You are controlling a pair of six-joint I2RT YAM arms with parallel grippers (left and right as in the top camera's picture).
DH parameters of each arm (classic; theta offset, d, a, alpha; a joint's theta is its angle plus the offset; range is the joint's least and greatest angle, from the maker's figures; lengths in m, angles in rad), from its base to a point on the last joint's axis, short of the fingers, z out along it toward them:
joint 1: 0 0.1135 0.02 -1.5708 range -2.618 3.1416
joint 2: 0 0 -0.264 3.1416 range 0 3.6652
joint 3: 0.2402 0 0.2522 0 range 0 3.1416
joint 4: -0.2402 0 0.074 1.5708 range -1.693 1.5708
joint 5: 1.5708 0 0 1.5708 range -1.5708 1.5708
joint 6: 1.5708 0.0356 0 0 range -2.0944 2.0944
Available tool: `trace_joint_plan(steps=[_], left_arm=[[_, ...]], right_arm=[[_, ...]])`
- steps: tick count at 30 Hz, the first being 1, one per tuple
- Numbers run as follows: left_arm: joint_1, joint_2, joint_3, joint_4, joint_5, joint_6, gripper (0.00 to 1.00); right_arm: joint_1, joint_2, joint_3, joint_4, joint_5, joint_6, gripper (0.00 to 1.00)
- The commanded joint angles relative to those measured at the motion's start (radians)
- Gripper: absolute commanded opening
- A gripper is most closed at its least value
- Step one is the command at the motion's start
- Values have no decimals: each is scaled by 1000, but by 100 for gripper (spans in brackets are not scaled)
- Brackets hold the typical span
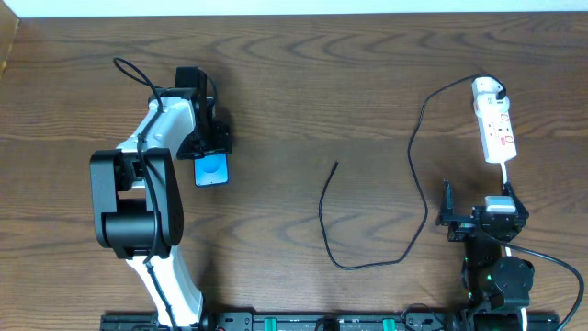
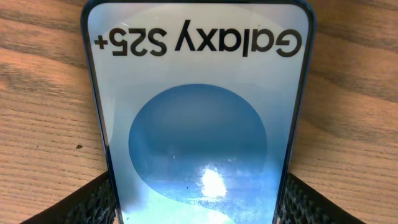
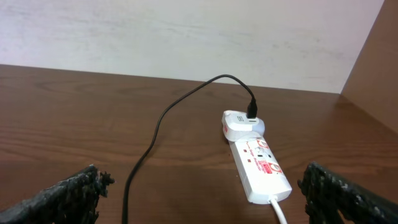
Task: Plug charger to phone and switch on socket
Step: 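Close the left gripper on the phone's edges, then lift the phone with the left gripper and tilt it upright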
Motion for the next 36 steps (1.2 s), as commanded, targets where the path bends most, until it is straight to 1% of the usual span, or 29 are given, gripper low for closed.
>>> trace_joint_plan(steps=[1, 8, 15, 25, 29, 32, 35, 36], left_arm=[[0, 21, -35, -6, -32, 5, 7], [0, 19, -28, -5, -32, 5, 7], [0, -18, 27, -37, -32, 5, 7], [0, -159, 32, -48, -21, 2, 7], [0, -197, 32, -60, 91, 1, 7], [0, -218, 32, -59, 280, -32, 7], [0, -223, 32, -55, 473, -126, 7], [0, -223, 32, -55, 542, -174, 7]], right_arm=[[-2, -7, -4, -1, -3, -14, 99], [-2, -7, -4, -1, -3, -14, 99], [-2, -7, -4, -1, -3, -14, 99], [-2, -7, -4, -1, -3, -14, 99], [-2, -7, -4, -1, -3, -14, 99], [-2, -7, -4, -1, -2, -14, 99], [-2, -7, -4, -1, -3, -14, 99], [-2, -7, -4, -1, -3, -14, 99]])
